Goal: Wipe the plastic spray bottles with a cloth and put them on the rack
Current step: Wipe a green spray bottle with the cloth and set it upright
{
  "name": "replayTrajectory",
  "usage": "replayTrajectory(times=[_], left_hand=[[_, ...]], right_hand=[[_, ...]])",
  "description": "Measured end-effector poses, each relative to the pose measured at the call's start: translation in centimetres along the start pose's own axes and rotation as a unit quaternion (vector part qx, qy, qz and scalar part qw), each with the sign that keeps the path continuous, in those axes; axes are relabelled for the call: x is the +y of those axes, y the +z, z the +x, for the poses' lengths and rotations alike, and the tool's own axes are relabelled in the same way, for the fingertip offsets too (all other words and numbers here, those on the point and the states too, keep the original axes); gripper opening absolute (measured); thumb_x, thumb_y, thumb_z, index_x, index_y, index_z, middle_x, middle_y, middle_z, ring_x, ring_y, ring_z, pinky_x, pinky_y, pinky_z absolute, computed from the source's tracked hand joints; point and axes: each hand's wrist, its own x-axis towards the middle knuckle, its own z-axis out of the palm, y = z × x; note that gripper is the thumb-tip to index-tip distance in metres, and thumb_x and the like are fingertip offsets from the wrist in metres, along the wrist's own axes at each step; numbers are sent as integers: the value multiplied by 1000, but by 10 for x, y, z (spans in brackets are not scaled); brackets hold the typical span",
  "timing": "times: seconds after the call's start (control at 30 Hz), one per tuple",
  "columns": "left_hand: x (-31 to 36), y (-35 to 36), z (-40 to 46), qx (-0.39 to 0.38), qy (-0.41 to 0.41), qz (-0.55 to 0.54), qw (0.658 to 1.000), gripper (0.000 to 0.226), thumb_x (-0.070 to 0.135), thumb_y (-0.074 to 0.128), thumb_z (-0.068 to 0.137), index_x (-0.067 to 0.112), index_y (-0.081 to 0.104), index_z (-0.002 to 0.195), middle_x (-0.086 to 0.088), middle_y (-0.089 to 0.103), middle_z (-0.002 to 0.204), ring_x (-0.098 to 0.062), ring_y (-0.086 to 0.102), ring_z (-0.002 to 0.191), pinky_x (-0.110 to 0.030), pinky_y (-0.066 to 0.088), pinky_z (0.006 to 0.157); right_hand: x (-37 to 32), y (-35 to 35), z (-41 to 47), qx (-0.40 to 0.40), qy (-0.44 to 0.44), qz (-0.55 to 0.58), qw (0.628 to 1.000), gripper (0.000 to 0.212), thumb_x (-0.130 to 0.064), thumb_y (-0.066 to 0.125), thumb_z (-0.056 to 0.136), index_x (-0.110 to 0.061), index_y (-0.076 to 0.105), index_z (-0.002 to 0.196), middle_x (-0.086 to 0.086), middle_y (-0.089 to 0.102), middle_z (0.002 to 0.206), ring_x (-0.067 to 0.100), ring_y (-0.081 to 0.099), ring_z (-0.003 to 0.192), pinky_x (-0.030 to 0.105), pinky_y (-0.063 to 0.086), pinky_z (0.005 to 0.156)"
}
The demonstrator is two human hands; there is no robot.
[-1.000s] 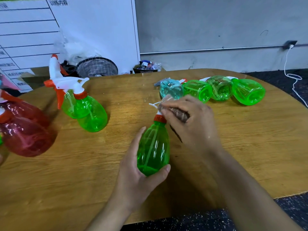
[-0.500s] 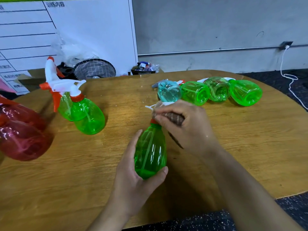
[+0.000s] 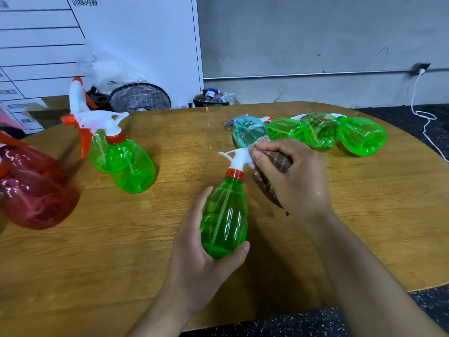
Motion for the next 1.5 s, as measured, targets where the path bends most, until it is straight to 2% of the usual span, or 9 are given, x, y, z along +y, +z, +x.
replayTrajectory(times=[0.17, 0.33, 0.53, 0.67, 0.83, 1.03, 1.2, 1.4, 1.5], left_hand=[[1, -1, 0, 6, -5, -13, 1000, 107, 54, 88, 68, 47, 34, 159, 26, 54, 149, -2, 55, 138, -40, 54, 110], [-1, -1, 0, -6, 6, 30, 1000, 107, 58, 87, 71, 47, 30, 161, 21, 47, 158, -9, 48, 147, -48, 50, 115], [0, -2, 1, -11, 5, 31, 999, 109, 60, 86, 72, 47, 28, 163, 22, 43, 160, -8, 44, 149, -47, 48, 117], [-1, 0, 1, -11, 3, 41, 999, 108, 62, 86, 72, 48, 28, 162, 20, 46, 158, -11, 49, 146, -49, 51, 113], [1, -3, 1, -6, -21, -11, 1000, 108, 58, 88, 69, 50, 30, 160, 23, 52, 151, -5, 54, 140, -44, 54, 111], [2, -1, 2, -7, -12, 7, 1000, 108, 59, 88, 69, 49, 31, 160, 22, 50, 154, -8, 52, 142, -46, 52, 112], [3, -3, 2, -1, -23, -21, 1000, 108, 55, 89, 67, 49, 32, 159, 23, 55, 149, -3, 58, 136, -40, 55, 109], [2, -2, 1, 0, -15, 10, 1000, 107, 58, 88, 68, 52, 32, 159, 22, 53, 152, -6, 56, 139, -41, 54, 109], [4, -2, 2, -2, -18, -5, 1000, 107, 54, 90, 68, 49, 34, 159, 25, 56, 148, -2, 58, 134, -31, 56, 105]], right_hand=[[-10, 6, -5, -131, -45, 96, 986, 20, -29, 79, 92, -22, 80, 110, -14, 75, 105, 1, 70, 97, 22, 57, 85], [-6, 7, -2, -16, -36, 56, 998, 21, -29, 78, 94, -22, 80, 113, -13, 75, 108, -1, 69, 100, 22, 57, 88], [-14, 6, -4, -130, -62, 88, 986, 18, -28, 80, 93, -24, 81, 110, -14, 74, 102, 4, 70, 96, 23, 56, 83], [-9, 7, -4, -20, -32, 51, 998, 19, -30, 78, 93, -25, 80, 112, -14, 75, 106, -1, 69, 99, 27, 58, 86], [-15, 8, -9, -195, -52, 110, 973, 18, -31, 77, 92, -29, 79, 109, -19, 72, 102, 2, 69, 96, 18, 53, 82], [-1, 6, -4, -13, -17, 8, 1000, 22, -35, 75, 94, -28, 79, 115, -14, 75, 106, -1, 68, 96, 31, 60, 82], [-14, 11, -12, -158, -40, 114, 980, 19, -32, 76, 92, -30, 78, 111, -18, 73, 107, 1, 69, 101, 20, 55, 85], [3, 7, -3, 6, -4, -2, 1000, 22, -38, 75, 95, -31, 78, 116, -14, 74, 107, 0, 68, 96, 31, 59, 80], [5, 4, -4, -5, -7, 3, 1000, 22, -37, 74, 94, -30, 78, 115, -15, 73, 106, 0, 67, 97, 32, 58, 83]])
